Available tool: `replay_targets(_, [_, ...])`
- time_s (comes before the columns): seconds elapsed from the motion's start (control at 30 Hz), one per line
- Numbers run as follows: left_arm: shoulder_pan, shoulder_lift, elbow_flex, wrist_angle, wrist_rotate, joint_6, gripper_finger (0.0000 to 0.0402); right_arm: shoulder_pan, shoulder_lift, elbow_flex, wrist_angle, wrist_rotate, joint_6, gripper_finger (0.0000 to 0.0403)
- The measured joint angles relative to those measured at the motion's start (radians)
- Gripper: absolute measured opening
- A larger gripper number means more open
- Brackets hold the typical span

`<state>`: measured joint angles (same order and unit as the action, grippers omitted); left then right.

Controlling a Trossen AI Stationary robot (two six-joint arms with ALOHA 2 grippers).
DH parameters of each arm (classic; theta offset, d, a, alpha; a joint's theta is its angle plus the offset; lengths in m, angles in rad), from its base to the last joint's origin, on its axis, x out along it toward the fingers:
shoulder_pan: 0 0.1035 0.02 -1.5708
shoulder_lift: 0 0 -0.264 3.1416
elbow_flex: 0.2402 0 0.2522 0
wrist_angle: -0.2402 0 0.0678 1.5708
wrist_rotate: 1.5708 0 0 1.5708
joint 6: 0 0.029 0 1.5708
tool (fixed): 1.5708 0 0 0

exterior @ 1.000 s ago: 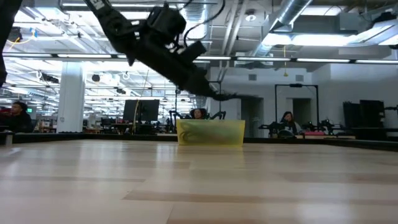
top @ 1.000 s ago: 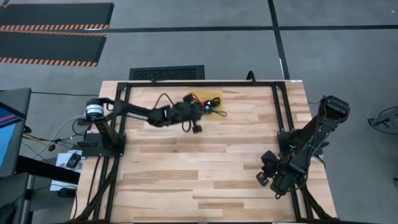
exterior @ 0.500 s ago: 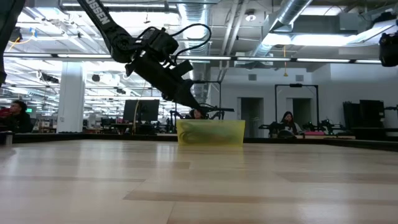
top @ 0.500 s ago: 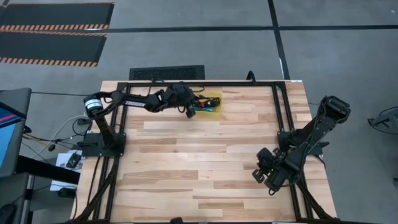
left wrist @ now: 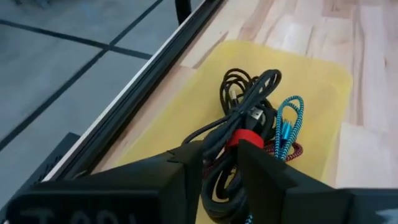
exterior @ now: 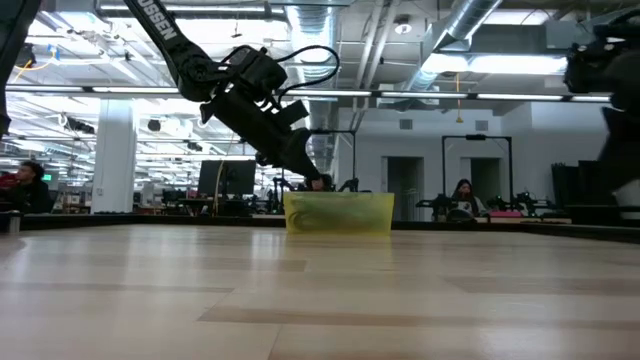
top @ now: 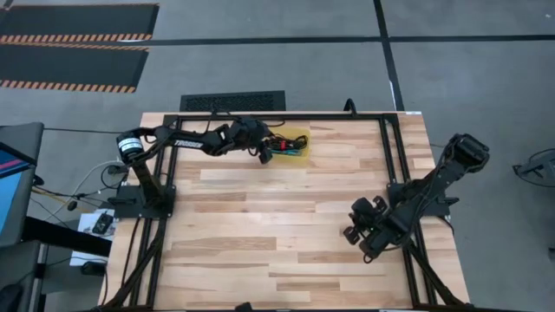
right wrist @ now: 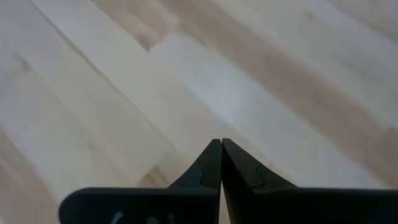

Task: Pick and place USB-C Cables
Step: Return to Home Position

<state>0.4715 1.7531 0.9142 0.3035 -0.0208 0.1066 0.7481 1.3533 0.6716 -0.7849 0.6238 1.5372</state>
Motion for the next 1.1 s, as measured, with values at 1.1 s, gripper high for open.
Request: replay_targets(1.1, [-0.521, -0.719, -0.585, 0.311, -0.249, -0.199, 0.0, -0.542, -0.052, -0.132, 1.263, -0.385, -1.343, 0.0016])
